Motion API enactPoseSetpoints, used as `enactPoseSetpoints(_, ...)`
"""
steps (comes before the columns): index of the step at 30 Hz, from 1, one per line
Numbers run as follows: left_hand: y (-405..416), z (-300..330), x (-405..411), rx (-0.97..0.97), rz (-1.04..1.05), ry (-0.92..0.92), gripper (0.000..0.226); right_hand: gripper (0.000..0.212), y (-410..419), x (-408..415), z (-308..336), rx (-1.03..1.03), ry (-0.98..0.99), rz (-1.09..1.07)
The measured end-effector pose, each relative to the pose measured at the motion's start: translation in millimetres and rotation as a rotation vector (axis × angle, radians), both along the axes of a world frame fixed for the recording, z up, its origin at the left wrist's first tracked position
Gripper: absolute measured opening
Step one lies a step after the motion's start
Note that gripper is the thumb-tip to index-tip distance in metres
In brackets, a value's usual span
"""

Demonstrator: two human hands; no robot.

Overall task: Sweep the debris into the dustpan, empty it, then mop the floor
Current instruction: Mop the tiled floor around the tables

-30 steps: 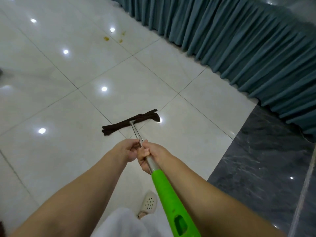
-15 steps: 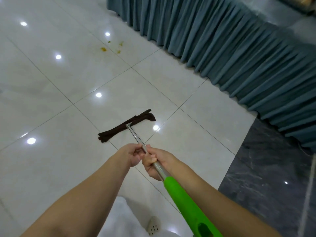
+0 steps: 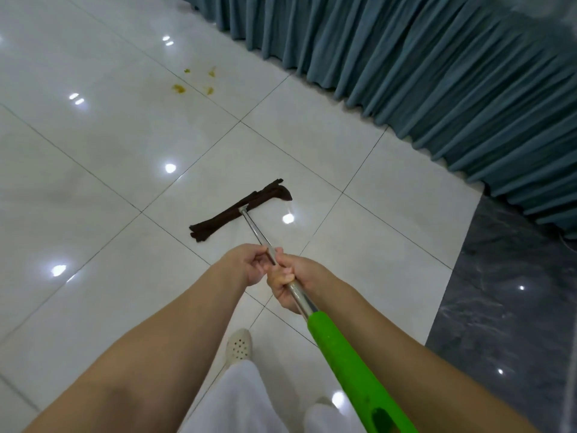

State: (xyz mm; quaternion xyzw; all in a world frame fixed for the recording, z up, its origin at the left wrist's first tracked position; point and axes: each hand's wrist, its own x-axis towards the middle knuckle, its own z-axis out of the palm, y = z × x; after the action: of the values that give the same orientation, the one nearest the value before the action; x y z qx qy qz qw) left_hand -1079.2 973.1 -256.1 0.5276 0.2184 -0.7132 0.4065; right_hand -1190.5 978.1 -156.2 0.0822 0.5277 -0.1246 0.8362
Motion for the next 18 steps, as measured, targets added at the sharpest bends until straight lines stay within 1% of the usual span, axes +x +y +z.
enactPoseSetpoints(4,-17.0,-6.5,16.7,0.001,-0.045,-0.021,0.018,0.03,-13.9,16.8,-9.1,-0.012,-0.013,0.018)
enactPoseSetpoints(8,-28.6,-16.1,25.1,0.017,-0.075,-0.047,0.017,0.024,-21.1,22.7,-16.3,0.017,-0.01,-0.024)
enactPoseSetpoints(15,-36.8,-18.5,19.8,0.031,-0.117,-0.072,0.018,0.013,-21.9,11.0,-17.9,0.028,0.003,-0.109)
enactPoseSetpoints(18,-37.1,-16.1,11.1,0.023,-0.138,-0.077,0.019,0.015,-20.6,2.7,-16.1,0.027,0.004,-0.148)
